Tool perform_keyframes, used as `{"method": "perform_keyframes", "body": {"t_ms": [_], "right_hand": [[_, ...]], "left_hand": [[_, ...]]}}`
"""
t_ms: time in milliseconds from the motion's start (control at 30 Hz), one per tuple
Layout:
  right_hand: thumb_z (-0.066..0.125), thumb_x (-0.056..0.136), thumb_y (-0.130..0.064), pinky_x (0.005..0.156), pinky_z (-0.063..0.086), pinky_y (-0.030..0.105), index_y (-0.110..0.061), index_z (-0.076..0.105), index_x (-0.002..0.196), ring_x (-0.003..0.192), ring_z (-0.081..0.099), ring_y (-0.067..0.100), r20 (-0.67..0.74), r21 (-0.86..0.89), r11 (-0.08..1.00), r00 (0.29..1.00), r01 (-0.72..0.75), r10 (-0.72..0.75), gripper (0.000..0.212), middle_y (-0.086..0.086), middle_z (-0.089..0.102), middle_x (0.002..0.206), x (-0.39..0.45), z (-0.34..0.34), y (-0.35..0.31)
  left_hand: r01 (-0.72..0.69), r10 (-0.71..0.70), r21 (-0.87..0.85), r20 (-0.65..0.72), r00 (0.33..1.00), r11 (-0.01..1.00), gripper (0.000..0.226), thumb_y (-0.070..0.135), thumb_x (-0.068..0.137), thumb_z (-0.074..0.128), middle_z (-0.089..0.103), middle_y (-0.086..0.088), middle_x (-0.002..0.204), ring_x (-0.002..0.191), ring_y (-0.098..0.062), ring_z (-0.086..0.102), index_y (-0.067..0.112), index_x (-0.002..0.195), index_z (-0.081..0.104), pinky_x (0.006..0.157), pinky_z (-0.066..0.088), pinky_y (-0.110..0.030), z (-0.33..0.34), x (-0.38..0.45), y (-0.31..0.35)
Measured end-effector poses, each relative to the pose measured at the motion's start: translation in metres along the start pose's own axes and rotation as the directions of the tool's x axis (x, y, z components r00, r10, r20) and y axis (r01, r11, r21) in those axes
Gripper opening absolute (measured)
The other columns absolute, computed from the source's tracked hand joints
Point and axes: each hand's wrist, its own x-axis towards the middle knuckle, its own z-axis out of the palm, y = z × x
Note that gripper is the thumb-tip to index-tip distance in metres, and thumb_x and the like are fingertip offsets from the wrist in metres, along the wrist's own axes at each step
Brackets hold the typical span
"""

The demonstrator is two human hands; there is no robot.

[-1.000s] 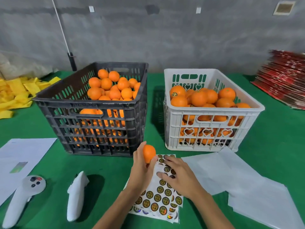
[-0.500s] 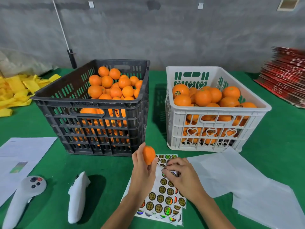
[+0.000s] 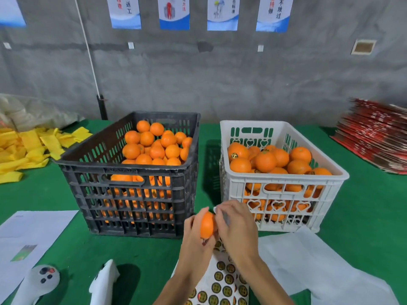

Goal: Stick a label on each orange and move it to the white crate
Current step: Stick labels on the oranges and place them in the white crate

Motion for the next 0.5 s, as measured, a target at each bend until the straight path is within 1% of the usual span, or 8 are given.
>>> {"method": "perform_keyframes", "body": {"t_ms": [67, 133, 167, 200, 267, 333, 433, 500], "right_hand": [[0.059, 0.102, -0.025, 0.095, 0.041, 0.015, -0.022, 0.075, 0.111, 0.107, 0.058, 0.007, 0.079, 0.01, 0.996, 0.993, 0.087, -0.088, 0.019, -0.011, 0.068, 0.113, 0.008, -0.009, -0.013], [0.049, 0.106, -0.032, 0.099, 0.04, 0.011, -0.023, 0.072, 0.124, 0.114, 0.057, 0.004, 0.126, 0.034, 0.99, 0.982, 0.14, -0.143, 0.03, -0.013, 0.065, 0.125, 0.016, -0.024, -0.024], [0.045, 0.106, -0.035, 0.099, 0.045, 0.014, -0.023, 0.07, 0.128, 0.115, 0.059, 0.005, 0.106, -0.002, 0.982, 0.976, 0.19, -0.189, 0.036, -0.012, 0.065, 0.128, 0.02, -0.031, -0.029], [0.043, 0.103, -0.037, 0.097, 0.051, 0.019, -0.022, 0.069, 0.13, 0.113, 0.062, 0.007, 0.087, -0.064, 0.967, 0.966, 0.248, -0.242, 0.04, -0.009, 0.066, 0.13, 0.024, -0.037, -0.033], [0.044, 0.098, -0.045, 0.089, 0.057, 0.026, -0.021, 0.063, 0.137, 0.11, 0.066, 0.011, 0.091, -0.182, 0.94, 0.957, 0.289, -0.276, 0.049, -0.006, 0.063, 0.134, 0.039, -0.05, -0.043], [0.049, 0.096, -0.053, 0.082, 0.057, 0.028, -0.024, 0.054, 0.143, 0.108, 0.065, 0.014, 0.079, -0.22, 0.952, 0.976, 0.214, -0.201, 0.055, -0.007, 0.058, 0.138, 0.065, -0.063, -0.044], [0.062, 0.091, -0.058, 0.071, 0.055, 0.03, -0.025, 0.063, 0.131, 0.092, 0.068, 0.017, -0.018, -0.092, 0.996, 1.0, 0.01, -0.011, 0.052, -0.003, 0.072, 0.111, 0.118, -0.089, -0.033], [0.056, 0.093, -0.062, 0.075, 0.056, 0.033, -0.025, 0.063, 0.129, 0.093, 0.068, 0.018, -0.099, -0.118, 0.99, 0.993, -0.073, 0.061, 0.052, -0.001, 0.074, 0.104, 0.152, -0.105, -0.023]], "left_hand": [[-0.044, 0.044, -0.023, 0.0, 0.999, 0.999, 0.072, 0.012, 0.098, 0.064, 0.039, 0.015, 0.136, 0.105, 0.006, 0.059, 0.076, 0.124, 0.043, 0.086, 0.057, -0.026, -0.001, 0.012, 0.017], [-0.149, 0.155, 0.108, -0.049, 0.987, 0.983, 0.049, 0.025, 0.098, 0.069, 0.046, 0.01, 0.137, 0.104, 0.003, 0.063, 0.064, 0.125, 0.057, 0.09, 0.056, -0.028, -0.005, 0.023, 0.032], [-0.217, 0.234, 0.181, -0.083, 0.969, 0.959, 0.048, 0.027, 0.099, 0.066, 0.047, 0.014, 0.138, 0.106, 0.007, 0.06, 0.065, 0.126, 0.055, 0.092, 0.051, -0.022, -0.008, 0.029, 0.039], [-0.246, 0.268, 0.187, -0.102, 0.958, 0.951, 0.054, 0.027, 0.101, 0.059, 0.044, 0.02, 0.139, 0.111, 0.013, 0.054, 0.07, 0.13, 0.044, 0.094, 0.046, -0.015, -0.012, 0.033, 0.049], [-0.282, 0.307, 0.228, -0.084, 0.948, 0.932, 0.056, 0.035, 0.106, 0.046, 0.034, 0.03, 0.141, 0.117, 0.015, 0.046, 0.078, 0.134, 0.024, 0.1, 0.038, -0.016, -0.018, 0.046, 0.07], [-0.283, 0.305, 0.271, -0.039, 0.952, 0.92, 0.055, 0.038, 0.106, 0.045, 0.031, 0.03, 0.144, 0.116, 0.006, 0.049, 0.071, 0.142, 0.02, 0.102, 0.039, -0.026, -0.019, 0.063, 0.099], [-0.373, 0.414, 0.281, -0.1, 0.905, 0.884, 0.07, 0.007, 0.094, 0.063, 0.043, 0.016, 0.148, 0.122, -0.009, 0.055, 0.04, 0.151, 0.041, 0.1, 0.045, -0.027, -0.007, 0.103, 0.139], [-0.43, 0.451, 0.247, -0.035, 0.892, 0.869, 0.069, -0.004, 0.088, 0.062, 0.047, 0.008, 0.149, 0.128, -0.014, 0.054, 0.026, 0.149, 0.049, 0.108, 0.046, -0.034, 0.002, 0.13, 0.17]]}}
